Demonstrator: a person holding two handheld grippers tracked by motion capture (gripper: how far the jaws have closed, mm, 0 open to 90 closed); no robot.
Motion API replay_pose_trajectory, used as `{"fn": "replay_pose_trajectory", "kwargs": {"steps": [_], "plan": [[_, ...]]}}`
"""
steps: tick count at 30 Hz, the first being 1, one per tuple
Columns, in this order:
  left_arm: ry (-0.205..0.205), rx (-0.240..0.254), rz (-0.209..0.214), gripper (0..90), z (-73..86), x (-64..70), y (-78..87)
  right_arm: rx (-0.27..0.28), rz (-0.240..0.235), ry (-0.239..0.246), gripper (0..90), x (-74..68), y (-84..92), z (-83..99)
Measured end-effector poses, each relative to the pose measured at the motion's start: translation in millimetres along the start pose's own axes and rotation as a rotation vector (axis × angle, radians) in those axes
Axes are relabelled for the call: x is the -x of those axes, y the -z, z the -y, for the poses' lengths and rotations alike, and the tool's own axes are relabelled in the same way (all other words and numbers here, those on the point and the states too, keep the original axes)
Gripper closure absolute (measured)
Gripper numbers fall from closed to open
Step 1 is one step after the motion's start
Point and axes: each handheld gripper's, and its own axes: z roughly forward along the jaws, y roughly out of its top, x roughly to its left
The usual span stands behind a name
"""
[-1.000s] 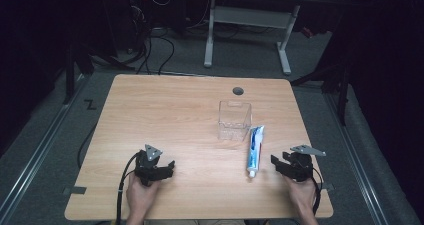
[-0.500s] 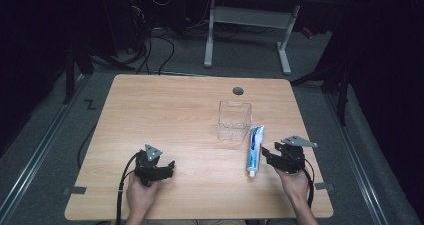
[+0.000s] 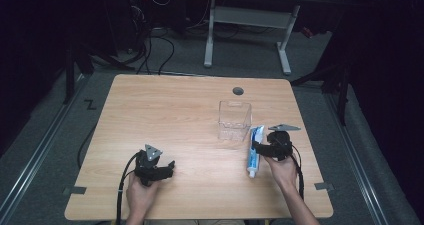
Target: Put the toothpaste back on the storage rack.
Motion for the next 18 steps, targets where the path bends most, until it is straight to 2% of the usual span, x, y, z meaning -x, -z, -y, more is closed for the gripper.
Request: {"fn": "replay_pose_trajectory", "kwargs": {"steps": [8,18], "plan": [[0.001,0.001,0.0,19.1,0.0,0.0,-0.1,-0.042,0.038,0.009,35.7,-4.3,-18.5,-10.0],[0.0,0.001,0.001,19.1,-0.1,0.0,-0.1,-0.094,0.067,-0.024,38.0,-3.2,-35.1,-11.6]]}}
